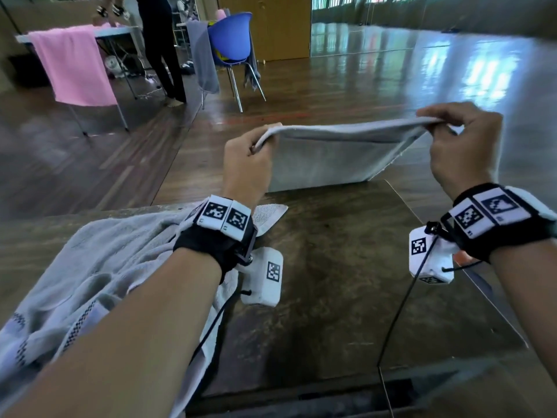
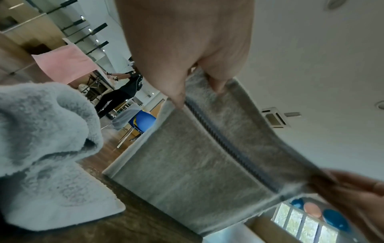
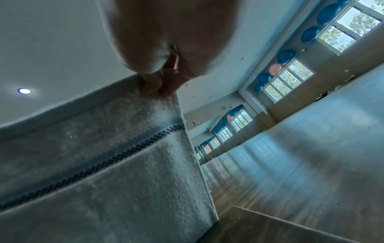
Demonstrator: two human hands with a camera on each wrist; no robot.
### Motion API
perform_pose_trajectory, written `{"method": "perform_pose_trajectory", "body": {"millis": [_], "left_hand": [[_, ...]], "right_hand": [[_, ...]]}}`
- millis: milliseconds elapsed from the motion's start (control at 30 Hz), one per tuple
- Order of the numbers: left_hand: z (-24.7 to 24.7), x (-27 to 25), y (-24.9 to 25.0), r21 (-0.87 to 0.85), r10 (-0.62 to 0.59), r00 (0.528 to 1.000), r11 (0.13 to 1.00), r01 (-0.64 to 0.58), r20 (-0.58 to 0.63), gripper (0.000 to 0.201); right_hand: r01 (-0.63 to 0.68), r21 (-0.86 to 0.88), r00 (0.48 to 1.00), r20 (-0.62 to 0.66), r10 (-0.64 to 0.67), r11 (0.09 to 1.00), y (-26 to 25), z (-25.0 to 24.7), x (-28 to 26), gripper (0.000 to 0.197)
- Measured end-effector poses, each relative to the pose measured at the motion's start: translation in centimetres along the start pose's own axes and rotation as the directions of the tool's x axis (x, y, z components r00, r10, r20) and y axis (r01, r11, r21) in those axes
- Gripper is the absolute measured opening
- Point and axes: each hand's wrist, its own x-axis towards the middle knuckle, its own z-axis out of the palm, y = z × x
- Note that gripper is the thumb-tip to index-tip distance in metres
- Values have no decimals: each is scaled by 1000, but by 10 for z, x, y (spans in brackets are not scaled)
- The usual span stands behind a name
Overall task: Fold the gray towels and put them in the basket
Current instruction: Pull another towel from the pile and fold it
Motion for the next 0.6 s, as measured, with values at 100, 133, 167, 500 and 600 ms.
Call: {"method": "perform_pose_trajectory", "body": {"millis": [100,133,167,500,600], "left_hand": [[-1,-4,-9,39,-39,997,999,37,70,31],[-2,-6,-15,116,-112,985,988,97,134,40],[-3,-9,-23,227,-194,958,963,144,213,44],[-10,-30,-45,477,-199,884,879,-30,423,39],[-18,-46,-50,554,-298,826,832,-22,479,50]], "right_hand": [[69,16,997,-44,-68,997,10,-4,5,30],[37,2,999,3,-37,999,15,-6,3,29],[-14,-39,996,91,18,999,21,-8,-1,28],[25,-278,958,281,57,960,58,-43,-61,28],[66,-270,955,295,17,961,48,-55,-71,27]]}}
